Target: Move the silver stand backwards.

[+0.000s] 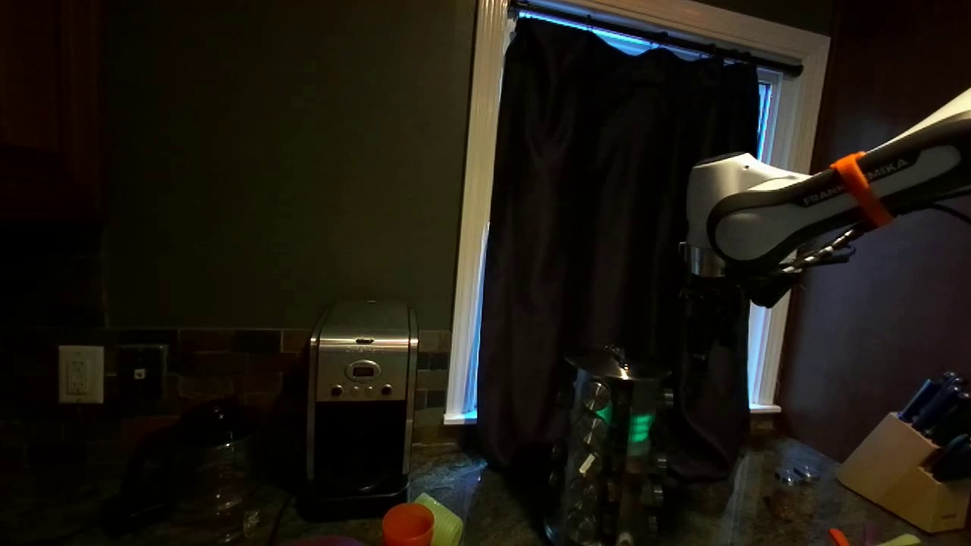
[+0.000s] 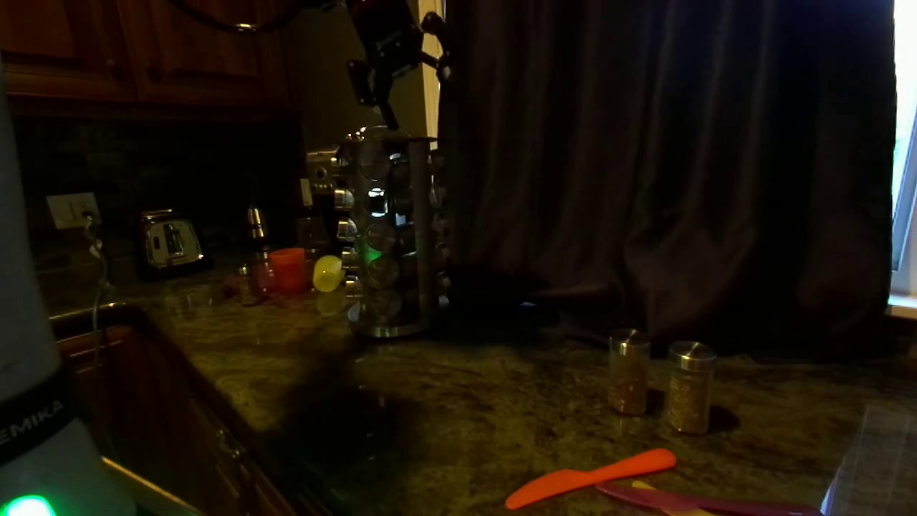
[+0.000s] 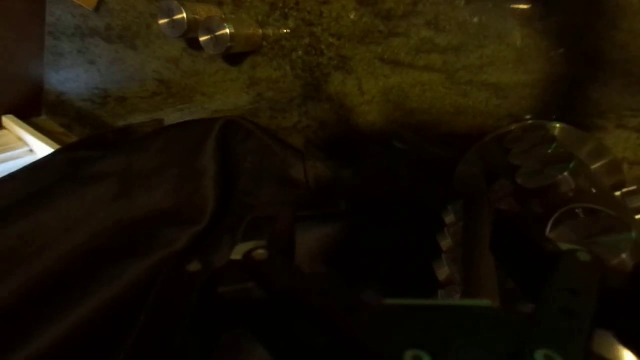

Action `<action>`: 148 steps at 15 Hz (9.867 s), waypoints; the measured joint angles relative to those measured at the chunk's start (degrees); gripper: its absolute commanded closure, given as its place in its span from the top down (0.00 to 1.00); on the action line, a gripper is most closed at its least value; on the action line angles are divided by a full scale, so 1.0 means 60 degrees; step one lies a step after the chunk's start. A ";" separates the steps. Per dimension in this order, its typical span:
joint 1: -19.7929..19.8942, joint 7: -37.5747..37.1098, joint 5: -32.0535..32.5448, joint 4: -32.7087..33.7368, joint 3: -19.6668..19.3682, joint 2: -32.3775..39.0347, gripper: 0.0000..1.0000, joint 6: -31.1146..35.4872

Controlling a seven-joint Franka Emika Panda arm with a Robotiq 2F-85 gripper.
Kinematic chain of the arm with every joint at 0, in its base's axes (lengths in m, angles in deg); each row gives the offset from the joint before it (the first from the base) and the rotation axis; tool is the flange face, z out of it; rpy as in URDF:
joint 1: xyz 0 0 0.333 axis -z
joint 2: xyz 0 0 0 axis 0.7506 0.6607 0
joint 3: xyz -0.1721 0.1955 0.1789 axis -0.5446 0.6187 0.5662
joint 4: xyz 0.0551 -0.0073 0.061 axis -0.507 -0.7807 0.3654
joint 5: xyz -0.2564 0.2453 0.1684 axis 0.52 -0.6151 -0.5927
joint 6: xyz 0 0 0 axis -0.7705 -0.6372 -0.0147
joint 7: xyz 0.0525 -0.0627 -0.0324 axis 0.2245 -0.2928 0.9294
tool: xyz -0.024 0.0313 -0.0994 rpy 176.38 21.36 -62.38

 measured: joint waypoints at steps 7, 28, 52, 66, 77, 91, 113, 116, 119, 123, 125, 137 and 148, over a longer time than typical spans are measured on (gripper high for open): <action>-0.0333 -0.1791 -0.1247 0.0658 0.0569 -0.0415 1.00 -0.0992; -0.1162 0.3717 -1.0186 0.1801 -0.2648 0.1611 1.00 -0.0512; 0.0155 0.4853 -1.4480 0.1673 -0.2567 0.3031 1.00 -0.2279; 0.0336 0.3994 -1.4500 0.1527 -0.2017 0.3153 1.00 -0.1754; 0.0300 0.3970 -1.4786 0.1454 -0.1715 0.3198 0.51 -0.2098; 0.0515 0.4717 -1.4862 0.1345 -0.1759 0.3588 0.03 -0.2103; -0.0054 0.4962 -1.4975 0.3261 -0.0875 0.5191 0.03 -0.2113; -0.0100 0.4874 -1.5006 0.3702 -0.0733 0.5545 0.03 -0.2112; -0.0187 0.4863 -1.5169 0.4183 -0.0593 0.5972 0.03 -0.2100; -0.0291 0.4713 -1.5253 0.4723 -0.0452 0.6405 0.03 -0.1966; -0.0303 0.4686 -1.5304 0.4918 -0.0404 0.6560 0.03 -0.1885; -0.0319 0.4194 -1.6327 0.5839 -0.0270 0.7359 0.03 -0.0344; -0.0564 0.3835 -1.6438 0.6223 0.0171 0.7652 0.03 0.0365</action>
